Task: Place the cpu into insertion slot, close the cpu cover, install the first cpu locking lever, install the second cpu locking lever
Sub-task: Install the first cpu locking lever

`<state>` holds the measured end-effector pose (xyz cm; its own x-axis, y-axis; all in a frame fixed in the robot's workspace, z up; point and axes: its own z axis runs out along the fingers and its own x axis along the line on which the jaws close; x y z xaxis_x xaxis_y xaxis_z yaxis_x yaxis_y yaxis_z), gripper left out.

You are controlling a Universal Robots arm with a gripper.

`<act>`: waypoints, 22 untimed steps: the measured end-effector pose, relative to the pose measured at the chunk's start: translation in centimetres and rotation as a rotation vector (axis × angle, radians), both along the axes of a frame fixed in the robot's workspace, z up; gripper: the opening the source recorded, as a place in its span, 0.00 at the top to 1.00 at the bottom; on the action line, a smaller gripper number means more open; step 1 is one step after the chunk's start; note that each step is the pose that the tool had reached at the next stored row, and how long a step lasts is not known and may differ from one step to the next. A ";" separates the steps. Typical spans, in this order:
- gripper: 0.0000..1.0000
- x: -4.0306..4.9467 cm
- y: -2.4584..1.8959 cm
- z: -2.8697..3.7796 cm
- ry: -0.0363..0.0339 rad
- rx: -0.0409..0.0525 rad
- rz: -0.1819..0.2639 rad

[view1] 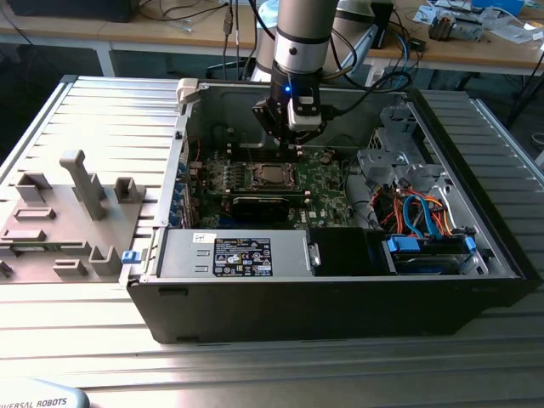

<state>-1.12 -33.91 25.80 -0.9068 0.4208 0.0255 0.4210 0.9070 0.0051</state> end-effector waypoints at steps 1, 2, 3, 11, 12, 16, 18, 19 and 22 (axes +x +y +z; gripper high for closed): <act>0.89 0.00 0.00 0.00 0.0000 0.0000 0.001; 0.89 0.00 0.00 0.00 0.0000 -0.0001 0.001; 0.89 0.00 0.00 0.00 0.0000 -0.0001 0.002; 0.89 0.00 0.00 0.00 0.0000 -0.0002 0.008; 0.89 0.00 0.00 0.00 0.0000 -0.0002 0.008; 0.89 0.00 0.00 0.00 0.0000 -0.0001 0.011; 0.89 0.00 0.00 0.00 0.0000 -0.0001 0.012; 0.89 0.00 0.00 0.00 0.0000 -0.0002 0.013; 0.89 0.00 0.00 0.00 0.0000 -0.0002 0.014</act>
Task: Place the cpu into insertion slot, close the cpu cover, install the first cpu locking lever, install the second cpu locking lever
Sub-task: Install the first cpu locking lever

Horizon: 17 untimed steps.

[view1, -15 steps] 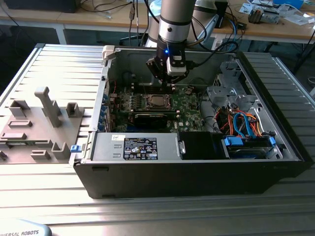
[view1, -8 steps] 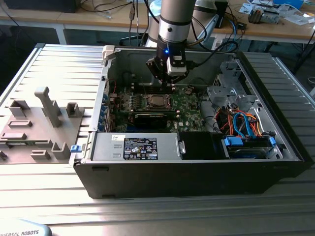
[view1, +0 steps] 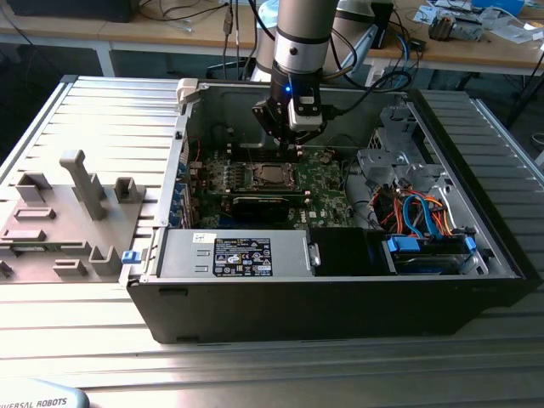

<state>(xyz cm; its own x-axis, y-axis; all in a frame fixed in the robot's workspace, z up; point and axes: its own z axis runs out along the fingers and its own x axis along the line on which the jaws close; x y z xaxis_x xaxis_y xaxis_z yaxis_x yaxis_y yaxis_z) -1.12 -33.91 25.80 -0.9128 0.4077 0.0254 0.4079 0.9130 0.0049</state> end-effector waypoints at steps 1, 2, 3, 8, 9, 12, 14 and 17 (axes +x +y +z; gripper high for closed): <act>0.89 0.00 0.00 0.00 0.0000 0.0000 0.000; 0.89 0.00 0.00 0.00 0.0001 0.0000 0.001; 0.89 0.00 0.00 0.00 0.0000 0.0000 0.001; 0.89 0.00 0.00 0.00 0.0000 0.0000 0.004; 0.89 0.00 0.00 0.00 0.0000 0.0000 0.004; 0.89 0.00 0.00 0.00 0.0000 0.0000 0.005; 0.89 0.00 0.00 0.00 0.0000 0.0000 0.006; 0.89 0.00 0.00 0.00 0.0000 0.0000 0.008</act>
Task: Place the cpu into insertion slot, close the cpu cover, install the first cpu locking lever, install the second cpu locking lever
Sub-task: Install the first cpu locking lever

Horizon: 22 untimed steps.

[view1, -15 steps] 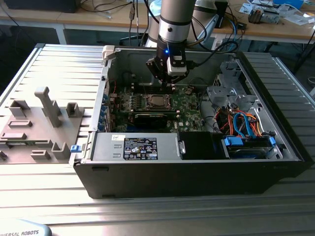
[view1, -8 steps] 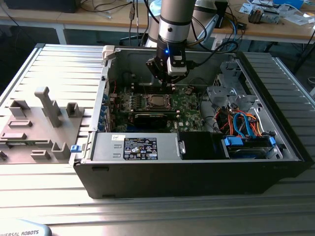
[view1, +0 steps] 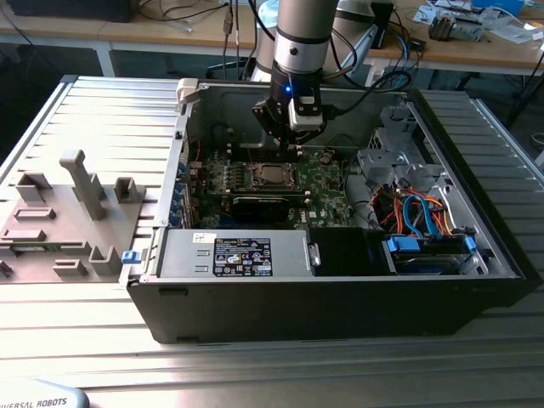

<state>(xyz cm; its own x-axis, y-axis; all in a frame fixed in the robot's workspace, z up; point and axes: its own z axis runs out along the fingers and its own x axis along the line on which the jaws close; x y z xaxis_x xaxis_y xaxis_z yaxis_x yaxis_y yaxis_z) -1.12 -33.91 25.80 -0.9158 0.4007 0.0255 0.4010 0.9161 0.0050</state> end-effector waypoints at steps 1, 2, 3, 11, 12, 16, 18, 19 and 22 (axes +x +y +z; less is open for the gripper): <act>0.89 0.00 0.00 0.00 0.0000 0.0000 0.001; 0.89 0.00 0.00 0.00 0.0000 0.0000 0.001; 0.89 0.00 0.00 0.00 0.0000 -0.0001 0.002; 0.89 0.00 0.00 0.00 0.0000 0.0000 0.006; 0.89 0.00 0.00 0.00 0.0000 -0.0001 0.006; 0.89 0.00 0.00 0.00 0.0000 0.0000 0.008; 0.89 0.00 0.00 0.00 0.0000 0.0000 0.009; 0.89 0.00 0.00 0.00 0.0000 0.0000 0.009; 0.89 0.00 0.00 0.00 0.0000 0.0000 0.010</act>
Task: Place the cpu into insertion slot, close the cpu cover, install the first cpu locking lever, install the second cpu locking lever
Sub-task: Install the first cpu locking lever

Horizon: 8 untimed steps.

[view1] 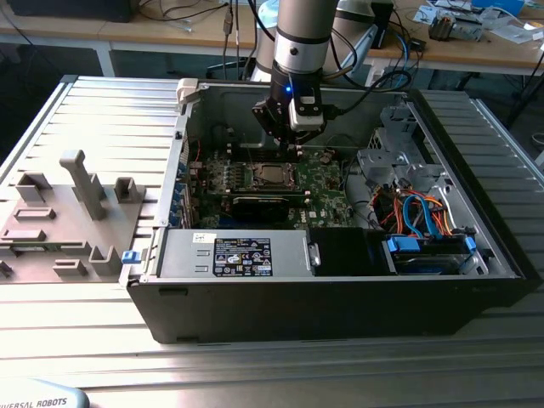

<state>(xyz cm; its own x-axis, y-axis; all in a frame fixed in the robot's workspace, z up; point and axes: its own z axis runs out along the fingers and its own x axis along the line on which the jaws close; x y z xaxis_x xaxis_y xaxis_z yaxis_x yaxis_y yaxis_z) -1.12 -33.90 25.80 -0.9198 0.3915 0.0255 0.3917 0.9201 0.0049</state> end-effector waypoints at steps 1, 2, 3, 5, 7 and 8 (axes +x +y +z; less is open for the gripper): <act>0.89 0.00 0.00 0.00 0.0000 0.0000 0.001; 0.89 0.00 0.00 0.00 0.0000 0.0000 0.001; 0.89 0.00 0.00 0.00 0.0001 0.0000 0.002; 0.89 0.00 0.00 0.00 0.0000 0.0000 0.002; 0.89 0.00 0.00 0.00 0.0000 0.0000 0.003; 0.89 0.00 0.00 0.00 0.0000 0.0000 0.005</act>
<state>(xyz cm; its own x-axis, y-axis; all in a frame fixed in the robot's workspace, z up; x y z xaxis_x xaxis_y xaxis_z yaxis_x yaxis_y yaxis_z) -1.12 -33.90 25.79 -0.9218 0.3868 0.0254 0.3870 0.9220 0.0050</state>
